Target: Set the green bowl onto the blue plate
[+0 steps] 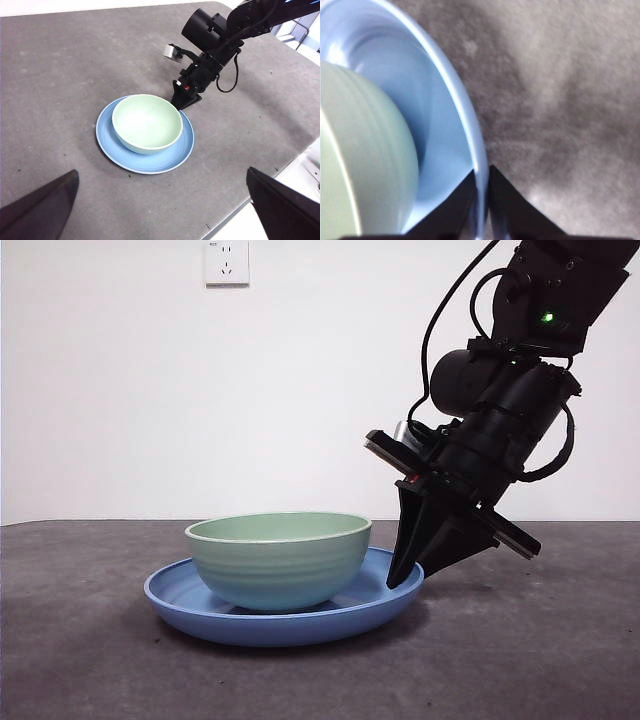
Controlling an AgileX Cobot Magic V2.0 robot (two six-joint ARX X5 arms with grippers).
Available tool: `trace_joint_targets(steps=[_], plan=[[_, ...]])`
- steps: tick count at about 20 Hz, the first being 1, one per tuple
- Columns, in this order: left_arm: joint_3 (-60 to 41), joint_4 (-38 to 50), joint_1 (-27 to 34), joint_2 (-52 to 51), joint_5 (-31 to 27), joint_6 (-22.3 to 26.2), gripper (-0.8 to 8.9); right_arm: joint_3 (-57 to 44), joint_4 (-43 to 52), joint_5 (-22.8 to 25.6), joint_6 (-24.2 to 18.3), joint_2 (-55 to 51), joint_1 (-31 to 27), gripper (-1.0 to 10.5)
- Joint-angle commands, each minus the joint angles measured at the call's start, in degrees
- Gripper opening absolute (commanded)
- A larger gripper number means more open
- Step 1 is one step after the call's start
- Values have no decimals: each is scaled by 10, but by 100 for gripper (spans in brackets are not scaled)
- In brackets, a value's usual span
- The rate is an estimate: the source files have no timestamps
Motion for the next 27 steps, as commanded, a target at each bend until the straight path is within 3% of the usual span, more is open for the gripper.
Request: trace_joint_targets(steps=[1, 4, 10, 13, 21, 27], plan=[[4, 7, -5, 2, -1, 5, 634, 11, 7, -3, 2, 12, 3, 53], [4, 7, -5, 2, -1, 5, 634, 12, 6, 9, -1, 10, 3, 208], [4, 7, -5, 2, -1, 5, 634, 23, -12, 44, -4, -54, -14, 213], [4, 7, -5, 2, -1, 5, 634, 23, -42, 81, -6, -142, -22, 223], [4, 9, -5, 2, -1, 5, 634, 19, -240, 244, -68, -396, 11, 514], [4, 10, -5, 2, -1, 7, 634, -7, -287, 251, -68, -511, 39, 560]])
